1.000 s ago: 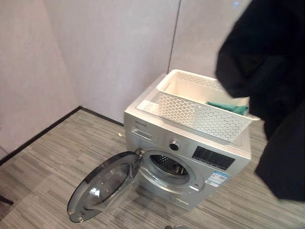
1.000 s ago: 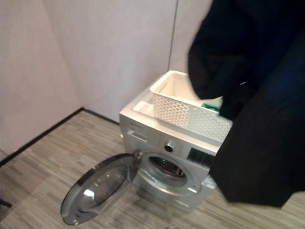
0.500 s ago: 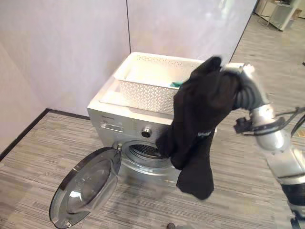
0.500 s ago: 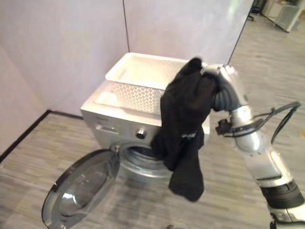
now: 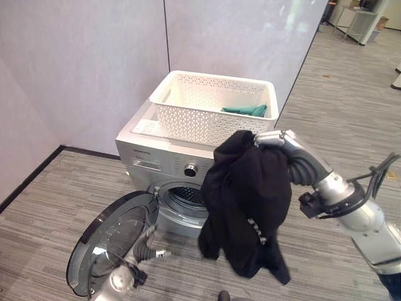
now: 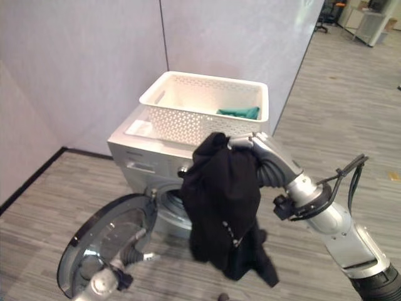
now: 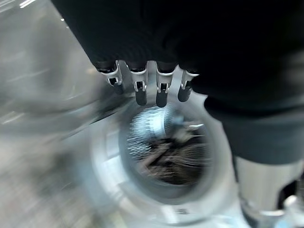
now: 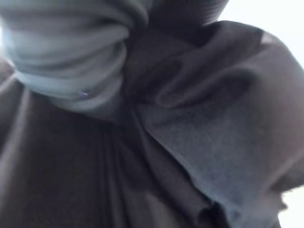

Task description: Grab the laundry basket,head to the washer,open it,put in the laundry and shut it.

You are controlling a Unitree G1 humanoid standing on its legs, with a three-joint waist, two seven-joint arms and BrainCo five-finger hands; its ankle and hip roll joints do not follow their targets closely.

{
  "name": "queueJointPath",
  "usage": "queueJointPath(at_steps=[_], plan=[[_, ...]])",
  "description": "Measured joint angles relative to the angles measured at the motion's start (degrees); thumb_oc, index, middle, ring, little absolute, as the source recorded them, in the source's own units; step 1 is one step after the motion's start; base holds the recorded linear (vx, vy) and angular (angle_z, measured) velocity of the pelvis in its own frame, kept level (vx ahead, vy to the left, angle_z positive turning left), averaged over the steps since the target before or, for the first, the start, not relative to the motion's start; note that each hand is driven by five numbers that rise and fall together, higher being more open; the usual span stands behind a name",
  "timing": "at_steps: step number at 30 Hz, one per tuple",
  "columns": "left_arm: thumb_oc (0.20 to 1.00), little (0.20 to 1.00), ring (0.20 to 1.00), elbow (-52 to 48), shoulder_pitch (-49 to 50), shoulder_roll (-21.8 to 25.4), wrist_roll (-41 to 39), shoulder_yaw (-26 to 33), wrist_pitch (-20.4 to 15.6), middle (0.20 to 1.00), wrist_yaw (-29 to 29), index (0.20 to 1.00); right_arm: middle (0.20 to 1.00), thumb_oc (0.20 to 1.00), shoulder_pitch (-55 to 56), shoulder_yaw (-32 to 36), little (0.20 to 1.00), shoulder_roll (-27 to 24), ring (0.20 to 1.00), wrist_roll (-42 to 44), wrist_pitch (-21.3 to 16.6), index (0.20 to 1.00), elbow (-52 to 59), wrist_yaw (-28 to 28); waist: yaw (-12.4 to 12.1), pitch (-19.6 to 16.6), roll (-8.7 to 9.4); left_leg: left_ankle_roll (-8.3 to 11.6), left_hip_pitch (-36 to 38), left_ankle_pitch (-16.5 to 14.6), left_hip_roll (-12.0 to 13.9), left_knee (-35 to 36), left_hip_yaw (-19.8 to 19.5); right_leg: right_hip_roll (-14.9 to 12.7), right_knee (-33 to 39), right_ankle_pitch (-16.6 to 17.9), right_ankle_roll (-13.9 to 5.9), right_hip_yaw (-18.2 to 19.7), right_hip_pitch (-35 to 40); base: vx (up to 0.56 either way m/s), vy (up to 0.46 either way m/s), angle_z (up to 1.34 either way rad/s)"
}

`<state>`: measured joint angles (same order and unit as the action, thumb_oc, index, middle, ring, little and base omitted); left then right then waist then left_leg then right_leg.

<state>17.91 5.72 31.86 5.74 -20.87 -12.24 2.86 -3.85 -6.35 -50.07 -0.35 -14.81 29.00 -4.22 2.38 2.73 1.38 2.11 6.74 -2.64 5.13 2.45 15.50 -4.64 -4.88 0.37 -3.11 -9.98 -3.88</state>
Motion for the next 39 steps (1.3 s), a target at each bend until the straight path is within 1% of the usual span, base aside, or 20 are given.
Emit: queueJointPath(at_steps=[1,3,4,5,6,7,8,9,10,11,14,15,16,19,23,29,30,35,38,39], plan=[[1.0,1.0,1.0,-1.84,-0.94,1.32,0.0,1.28,-1.41,1.0,-0.67,1.0,0.2,0.2,0.59,-0.1,0.2,-0.25,0.2,0.21,0.0,0.2,0.07,-0.74,0.05,-0.39,-0.8,-0.03,0.08,0.05,-0.12,0.19,-0.01,-0.07,0.35,0.33,-0.2,0.01,0.13,0.0,0.0,0.0],[1.0,1.0,1.0,-6.06,-1.94,2.69,0.01,1.98,-0.97,1.0,-1.88,1.0,0.2,0.2,1.37,-0.32,0.2,-0.25,0.2,0.77,0.0,0.2,0.17,-1.25,0.12,-0.59,-2.02,-0.03,0.18,0.62,-0.44,0.57,-0.34,-0.17,1.61,1.14,-0.17,-0.16,0.9,0.0,-0.007,0.08],[1.0,1.0,1.0,-9.36,-1.98,3.9,-0.04,1.98,-0.97,1.0,-2.66,1.0,0.2,0.2,1.45,-0.58,0.2,-0.25,0.2,0.87,0.06,0.2,0.17,-1.43,0.17,-0.6,-2.36,-0.12,0.22,0.68,-0.55,0.79,-0.52,-0.2,2.27,1.63,-0.06,-0.38,1.26,0.0,-0.013,0.15],[1.0,1.0,1.0,-16.06,-3.29,5.03,-1.77,2.05,-1.02,1.0,-4.63,1.0,0.2,0.2,1.26,-1.16,0.2,-0.22,0.2,1.84,0.64,0.2,0.15,-2.13,-0.01,-0.67,-2.83,-0.19,0.16,0.75,-0.7,0.81,-0.86,-0.27,3.84,2.47,-0.26,-0.91,2.04,0.0,-0.012,0.15],[1.0,1.0,1.0,-16.97,-4.09,4.81,-2.96,2.05,-1.02,1.0,-5.16,1.0,0.2,0.2,1.05,-1.73,0.2,-0.16,0.2,1.84,1.09,0.2,0.12,-2.15,-0.05,-0.77,-2.98,-0.19,0.15,0.75,-0.74,0.83,-1.0,-0.31,4.21,2.61,-0.33,-1.13,2.3,0.0,-0.01,0.23],[1.0,1.0,1.0,-17.46,-7.17,2.59,-5.89,1.35,-1.02,1.0,-6.44,1.0,0.2,0.2,0.81,-3.16,0.2,0.05,0.2,1.82,1.72,0.2,0.05,-2.38,-0.35,-0.85,-3.15,-0.19,0.31,0.75,-0.87,0.86,-1.66,-0.4,5.29,2.94,-0.44,-1.71,3.31,0.0,-0.004,0.2],[1.0,1.0,1.0,-17.4,-8.24,2.07,-7.18,0.89,-0.9,1.0,-6.99,1.0,0.2,0.2,0.71,-3.5,0.2,0.08,0.2,1.82,1.94,0.2,0.05,-2.44,-0.41,-0.86,-3.17,-0.19,0.39,0.75,-0.89,0.86,-2.01,-0.41,5.66,3.03,-0.47,-1.86,3.69,0.0,-0.004,0.19],[1.0,1.0,1.0,-17.16,-10.0,1.72,-12.27,-1.01,0.36,1.0,-8.58,1.0,0.2,0.2,-0.38,-4.56,0.2,0.33,0.2,1.83,2.61,0.2,-0.11,-2.43,-0.32,-0.86,-3.14,-0.19,0.35,0.75,-0.93,0.92,-2.21,-0.39,6.5,3.44,-0.45,-2.05,4.06,0.01,-0.003,0.07],[1.0,1.0,1.0,-16.76,-11.11,1.8,-14.42,-2.58,0.99,1.0,-9.13,1.0,0.2,0.2,-1.47,-5.26,0.2,0.67,0.2,1.83,2.87,0.2,-0.36,-2.43,-0.24,-0.86,-3.14,-0.22,0.31,0.79,-0.96,0.97,-2.21,-0.38,6.76,3.63,-0.47,-2.05,4.11,0.0,0.0,0.0],[1.0,1.0,1.0,-15.92,-13.75,1.66,-17.54,-6.52,2.18,1.0,-10.77,1.0,0.2,0.2,-3.95,-6.94,0.2,1.28,0.2,1.84,3.63,0.2,-0.47,-2.38,-0.08,-0.92,-3.24,-0.26,0.41,1.22,-1.15,1.68,-2.2,-0.39,7.6,4.08,-0.59,-2.06,4.28,0.0,0.0,0.0],[1.0,1.0,1.0,-14.9,-16.18,1.4,-21.91,-11.77,3.07,1.0,-13.12,1.0,0.2,0.2,-6.68,-8.53,0.2,1.52,0.2,2.44,4.01,0.2,-0.73,-2.27,0.59,-0.88,-3.26,-0.24,1.4,1.64,-1.28,2.73,-2.08,-0.23,8.91,4.72,-0.55,-1.99,5.3,0.01,0.001,-0.01],[1.0,1.0,1.0,-12.0,-19.73,1.06,-24.18,-17.4,4.15,1.0,-14.2,1.0,0.2,0.2,-9.87,-10.86,0.2,2.4,0.2,3.2,4.35,0.2,-0.89,-2.22,1.26,-0.88,-3.28,-0.23,1.9,1.62,-1.32,2.77,-2.07,-0.24,9.56,4.91,-0.67,-2.04,6.11,0.0,0.0,0.0],[1.0,1.0,1.0,-11.71,-20.35,1.0,-25.02,-18.79,4.7,1.0,-15.15,1.0,0.2,0.2,-10.65,-11.24,0.2,2.6,0.2,4.13,4.31,0.2,-0.54,-2.21,1.39,-0.87,-3.31,-0.23,1.86,1.62,-1.34,2.78,-2.07,-0.25,9.75,5.02,-0.68,-2.05,6.15,0.0,0.0,0.0],[1.0,1.0,1.0,-10.9,-20.74,-0.17,-26.15,-20.41,5.5,1.0,-15.92,1.0,0.2,0.2,-10.8,-11.27,0.2,2.65,0.2,4.85,4.54,0.2,-0.38,-1.85,1.69,-0.8,-3.36,-0.23,1.81,1.62,-1.33,2.78,-1.88,-0.19,9.82,5.16,-0.6,-1.89,6.03,0.0,-0.001,-0.01],[1.0,1.0,1.0,-10.96,-22.61,-2.26,-26.13,-23.32,6.28,1.0,-17.26,1.0,0.2,0.2,-10.96,-11.31,0.2,3.17,0.2,5.28,4.55,0.2,-0.39,-0.83,1.69,-0.76,-3.42,-0.23,1.77,1.62,-1.37,2.78,-1.83,-0.22,9.82,5.21,-0.64,-1.82,5.97,0.0,0.0,0.0],[1.0,1.0,1.0,-10.95,-23.53,-7.83,-25.96,-25.23,6.64,1.0,-17.07,1.0,0.2,0.2,-10.87,-10.99,0.2,4.11,0.2,5.17,4.63,0.2,-0.5,1.66,2.41,-0.47,-3.39,-0.22,1.22,1.65,-1.48,2.79,-1.82,-0.32,9.83,5.25,-0.69,-1.75,5.4,0.0,0.0,0.0],[1.0,1.0,1.0,-10.81,-23.69,-8.65,-25.81,-25.36,6.64,1.0,-16.84,1.0,0.2,0.2,-10.8,-10.81,0.2,5.21,0.2,5.14,4.82,0.2,-0.63,1.76,2.63,-0.26,-3.43,-0.22,1.14,1.65,-1.48,2.8,-1.89,-0.34,9.84,5.24,-0.7,-1.79,5.39,0.0,0.0,0.0],[1.0,1.0,1.0,-5.2,-24.44,-16.66,-27.3,-25.6,7.15,1.0,-14.66,1.0,0.2,0.2,-9.74,-10.03,0.2,8.11,0.2,3.91,6.36,0.2,-0.89,4.25,3.42,0.53,-3.44,-0.22,0.61,1.65,-1.56,2.79,-2.01,-0.43,9.83,5.24,-0.7,-1.86,4.92,0.0,0.0,0.0],[1.0,1.0,1.0,-4.86,-26.07,-19.1,-28.37,-27.18,7.56,1.0,-13.2,1.0,0.2,0.2,-9.74,-9.98,0.2,8.9,0.2,3.45,7.08,0.2,-1.14,5.71,4.11,0.64,-3.55,-0.23,0.24,1.67,-1.55,2.78,-2.23,-0.41,9.84,5.29,-0.68,-2.08,4.65,-0.01,-0.01,0.04],[1.0,1.0,1.0,-4.86,-26.67,-19.03,-28.37,-27.62,7.59,1.0,-13.09,1.0,0.2,0.2,-9.73,-9.75,0.2,8.97,0.2,2.77,7.31,0.2,-1.21,5.96,4.27,0.69,-3.63,-0.23,0.22,1.67,-1.53,2.78,-2.26,-0.41,9.84,5.29,-0.68,-2.14,4.65,0.0,0.0,0.0]])
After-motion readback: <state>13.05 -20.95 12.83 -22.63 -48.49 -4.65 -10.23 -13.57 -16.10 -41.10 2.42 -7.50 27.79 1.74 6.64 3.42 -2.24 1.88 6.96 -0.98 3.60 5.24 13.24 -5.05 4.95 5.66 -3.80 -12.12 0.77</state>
